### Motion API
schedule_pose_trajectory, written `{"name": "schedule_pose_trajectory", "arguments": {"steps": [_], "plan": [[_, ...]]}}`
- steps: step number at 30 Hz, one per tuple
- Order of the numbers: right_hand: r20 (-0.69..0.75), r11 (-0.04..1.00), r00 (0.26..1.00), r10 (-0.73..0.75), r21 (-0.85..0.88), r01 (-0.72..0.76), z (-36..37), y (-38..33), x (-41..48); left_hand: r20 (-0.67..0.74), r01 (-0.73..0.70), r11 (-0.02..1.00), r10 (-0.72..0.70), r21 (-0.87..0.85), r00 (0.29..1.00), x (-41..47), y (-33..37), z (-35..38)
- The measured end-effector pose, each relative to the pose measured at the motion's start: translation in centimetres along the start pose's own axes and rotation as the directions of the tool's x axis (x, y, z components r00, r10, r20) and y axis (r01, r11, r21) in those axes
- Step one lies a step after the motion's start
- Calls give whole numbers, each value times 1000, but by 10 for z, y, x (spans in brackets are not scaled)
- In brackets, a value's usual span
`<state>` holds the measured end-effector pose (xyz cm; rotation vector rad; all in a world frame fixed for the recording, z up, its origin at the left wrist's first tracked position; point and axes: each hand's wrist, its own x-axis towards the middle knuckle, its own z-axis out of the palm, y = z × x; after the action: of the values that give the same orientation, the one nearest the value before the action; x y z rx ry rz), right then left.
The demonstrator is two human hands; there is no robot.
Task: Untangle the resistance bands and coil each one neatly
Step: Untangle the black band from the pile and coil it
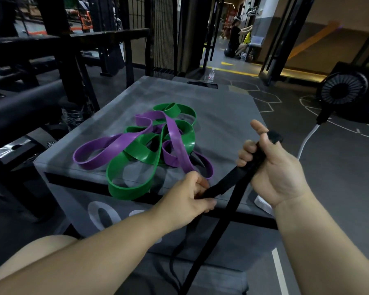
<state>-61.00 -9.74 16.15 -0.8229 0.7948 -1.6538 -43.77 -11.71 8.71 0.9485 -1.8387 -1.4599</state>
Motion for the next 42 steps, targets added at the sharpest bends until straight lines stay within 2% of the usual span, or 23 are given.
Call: {"name": "schedule_pose_trajectory", "arguments": {"steps": [5, 7, 11, 12, 18, 21, 25, 29, 32, 39, 41, 42], "plan": [[27, 998, 999, 22, -66, -20, 13, 22, -5, -94, -51, 998, 54, 40, 994, 1, 4, 3], [46, 995, 998, 37, -91, -33, 13, 27, -7, -77, -47, 999, 48, 22, 996, -1, 5, 1], [127, 989, 991, 42, -145, -23, 8, 32, -7, 53, 114, 955, -104, -273, 993, -2, 7, -2], [142, 985, 989, 49, -168, -25, 7, 33, -7, 66, 143, 944, -129, -297, 989, -2, 8, -1], [176, 937, 972, 157, -337, -90, 9, 43, -13, 47, 168, 965, -162, -200, 986, -2, 4, 0], [168, 905, 961, 220, -404, -137, 13, 52, -20, 12, 167, 963, -169, -213, 986, 0, 6, 0], [163, 750, 971, 173, -662, -22, 9, 60, -20, 0, 139, 950, -144, -279, 990, -1, 10, 1], [234, 653, 970, 67, -745, 134, 10, 68, -19, -32, 163, 949, -178, -271, 984, -1, 9, -3], [274, 568, 962, 21, -795, 214, 11, 69, -19, 9, 190, 959, -192, -211, 981, 0, 8, -8], [205, 395, 978, -46, -895, 206, 11, 69, -22, -10, 132, 987, -133, -92, 991, -1, 5, -7], [185, 333, 982, -48, -924, 190, 10, 67, -20, -82, 74, 997, -73, 14, 994, 0, 7, -7], [178, 345, 983, -50, -920, 185, 10, 67, -20, -126, 54, 997, -46, 61, 991, 1, 8, -8]]}}
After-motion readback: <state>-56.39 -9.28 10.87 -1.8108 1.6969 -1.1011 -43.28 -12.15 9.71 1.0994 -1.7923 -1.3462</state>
